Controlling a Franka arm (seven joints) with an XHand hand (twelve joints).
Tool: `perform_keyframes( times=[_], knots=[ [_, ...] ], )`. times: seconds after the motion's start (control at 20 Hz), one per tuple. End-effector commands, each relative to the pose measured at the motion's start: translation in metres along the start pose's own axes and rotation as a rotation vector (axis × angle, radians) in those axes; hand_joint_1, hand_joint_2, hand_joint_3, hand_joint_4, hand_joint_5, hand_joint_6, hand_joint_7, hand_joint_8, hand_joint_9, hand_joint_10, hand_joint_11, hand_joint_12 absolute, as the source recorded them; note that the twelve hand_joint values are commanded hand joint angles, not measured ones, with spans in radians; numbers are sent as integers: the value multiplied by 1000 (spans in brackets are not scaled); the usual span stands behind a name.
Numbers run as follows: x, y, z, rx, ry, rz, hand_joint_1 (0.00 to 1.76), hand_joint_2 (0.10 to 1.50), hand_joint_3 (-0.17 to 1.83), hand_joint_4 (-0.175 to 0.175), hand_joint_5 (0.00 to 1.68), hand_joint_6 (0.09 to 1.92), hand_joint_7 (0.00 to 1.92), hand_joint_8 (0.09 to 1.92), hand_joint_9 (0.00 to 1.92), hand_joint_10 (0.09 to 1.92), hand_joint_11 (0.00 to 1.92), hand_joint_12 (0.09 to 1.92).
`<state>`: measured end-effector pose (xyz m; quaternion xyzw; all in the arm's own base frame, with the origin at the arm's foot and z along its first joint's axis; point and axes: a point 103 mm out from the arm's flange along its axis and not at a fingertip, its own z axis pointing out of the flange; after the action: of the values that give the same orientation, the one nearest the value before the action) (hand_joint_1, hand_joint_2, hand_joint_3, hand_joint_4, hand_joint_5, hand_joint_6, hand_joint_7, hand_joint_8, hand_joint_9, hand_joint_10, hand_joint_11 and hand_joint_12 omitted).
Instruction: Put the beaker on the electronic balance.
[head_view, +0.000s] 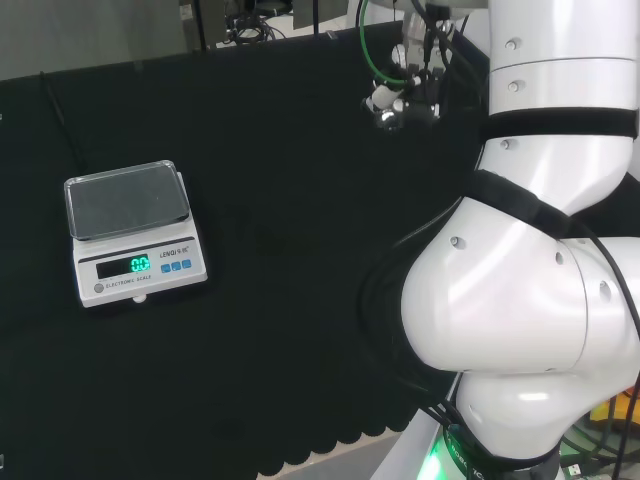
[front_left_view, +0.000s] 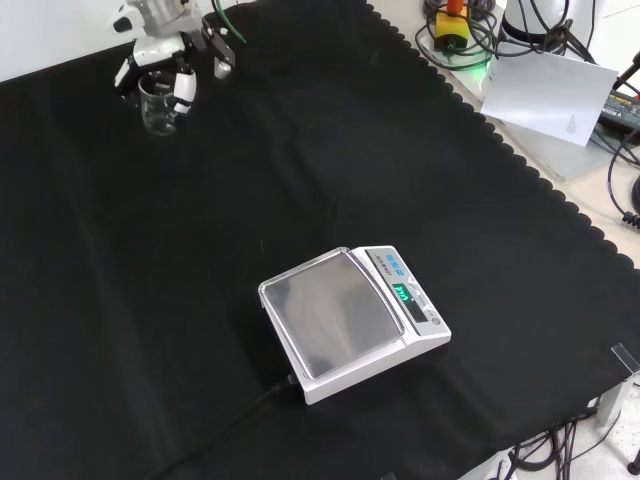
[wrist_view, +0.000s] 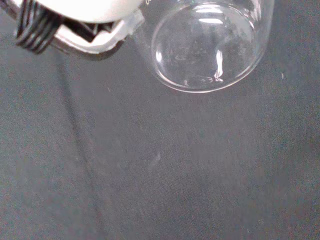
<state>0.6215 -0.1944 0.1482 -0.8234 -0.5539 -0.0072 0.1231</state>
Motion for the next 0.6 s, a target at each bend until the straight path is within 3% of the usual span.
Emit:
perform_keyframes(
  times=[0.05, 0.4, 0.6],
  knots=[
    [39, -7, -14, -1, -24, -5, 1196, 825, 818, -42, 805, 1392, 866, 1579, 1163, 1395, 1207, 1298],
    [18, -19, -15, 2, 5, -22, 1198, 818, 829, -45, 810, 1389, 869, 1582, 1164, 1395, 1206, 1299],
    [42, -27, -14, 22, 13, -77, 1200, 807, 844, -46, 816, 1386, 876, 1581, 1168, 1394, 1204, 1301]
  ],
)
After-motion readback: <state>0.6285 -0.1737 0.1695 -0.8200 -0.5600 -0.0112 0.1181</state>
